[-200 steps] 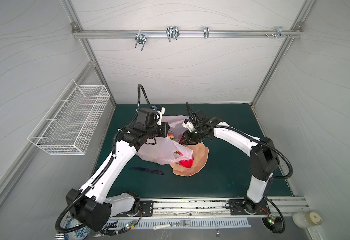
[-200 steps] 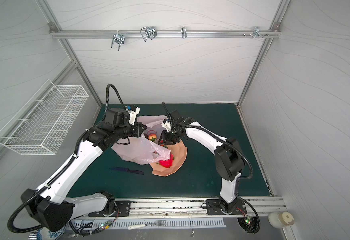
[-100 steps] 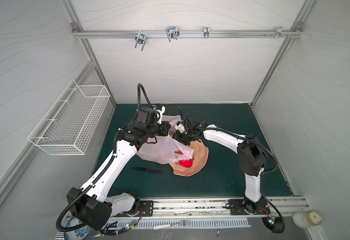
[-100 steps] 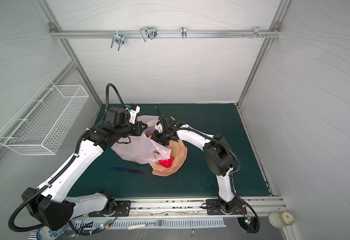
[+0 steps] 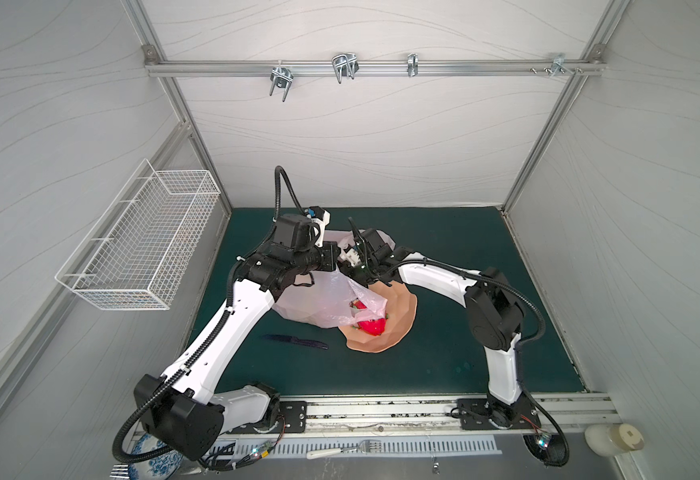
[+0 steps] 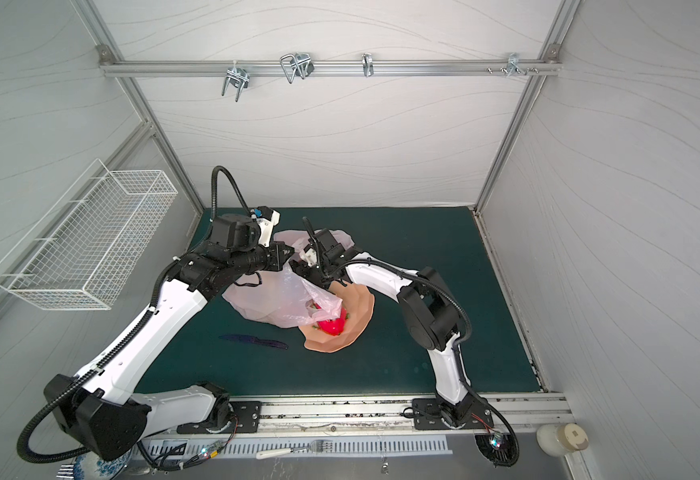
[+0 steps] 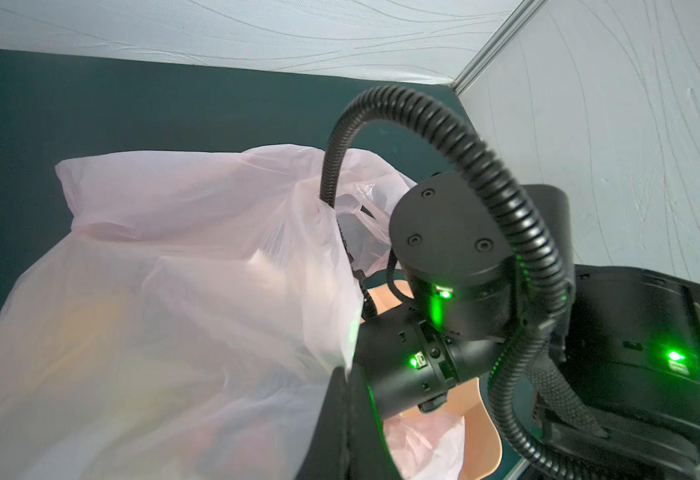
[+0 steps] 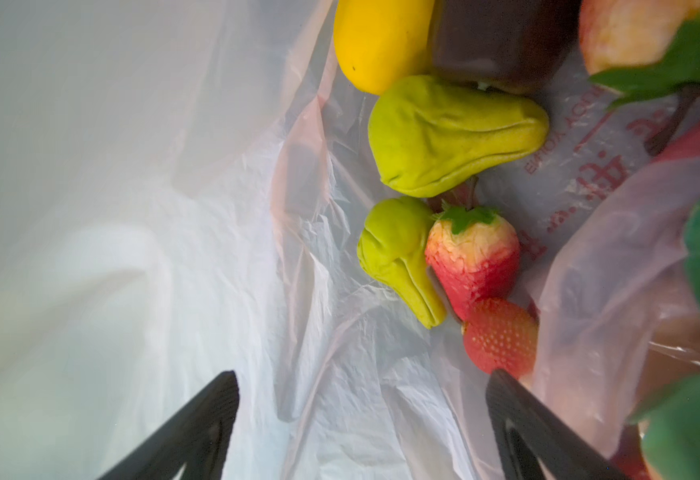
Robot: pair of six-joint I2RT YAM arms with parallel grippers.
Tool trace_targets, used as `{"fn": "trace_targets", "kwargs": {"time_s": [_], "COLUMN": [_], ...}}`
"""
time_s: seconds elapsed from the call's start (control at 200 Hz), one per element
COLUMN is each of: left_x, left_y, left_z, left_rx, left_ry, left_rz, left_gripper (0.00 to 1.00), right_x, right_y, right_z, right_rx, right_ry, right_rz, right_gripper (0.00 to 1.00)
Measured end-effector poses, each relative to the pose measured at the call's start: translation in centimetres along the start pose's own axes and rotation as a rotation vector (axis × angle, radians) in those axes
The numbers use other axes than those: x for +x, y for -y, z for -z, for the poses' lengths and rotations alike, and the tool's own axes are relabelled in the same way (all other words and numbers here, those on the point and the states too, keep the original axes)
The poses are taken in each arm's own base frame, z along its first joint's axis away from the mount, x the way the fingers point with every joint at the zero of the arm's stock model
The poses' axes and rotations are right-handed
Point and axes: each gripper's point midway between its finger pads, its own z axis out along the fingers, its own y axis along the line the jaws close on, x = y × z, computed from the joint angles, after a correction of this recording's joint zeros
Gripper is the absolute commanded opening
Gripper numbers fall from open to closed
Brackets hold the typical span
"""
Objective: Place the fruits into the plastic bag
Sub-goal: 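Lower the strawberry into the bag and open the right gripper, then withdraw the open right gripper from the bag toward the bowl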
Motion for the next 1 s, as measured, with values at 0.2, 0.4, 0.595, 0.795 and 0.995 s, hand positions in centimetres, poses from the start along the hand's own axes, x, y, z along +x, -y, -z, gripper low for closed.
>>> {"fn": "trace_targets", "kwargs": {"time_s": [0.2,0.4,0.595,0.795,0.995], "left_x": [-0.4,-0.8,-1.2,-1.9,-2.4], "left_y": [-1.1,-2.2,-3.2,-3.8,-4.9], "left_z": [0.4,0.8,1.3,1.9,2.6], "left_rx": [-0.047,-0.112,-0.171,-0.217,-0.275], "left_ry": [0.017,0.033,0.045,0.062,0.073], "left_rz": [0.002,0.001,-0.009,-0.023,-0.034], "left_gripper": [0.0,0.0,0.0,0.0,0.0], "right_x": [1.0,2.3,3.7,5.4,6.4], "right_y": [0.3,1.3,2.5,4.0,4.7], "right_z": [3.5,6.8,8.8,10.9,12.6], "right_rx": [0.027,0.077,0.137,0.205,0.256], "right_ry": [0.02,0.053,0.066,0.088,0.111], "right_rz": [0.029,0.037,0.063,0.097,0.171], "right_gripper": [0.99,0.99,0.99,0.99,0.99]}}
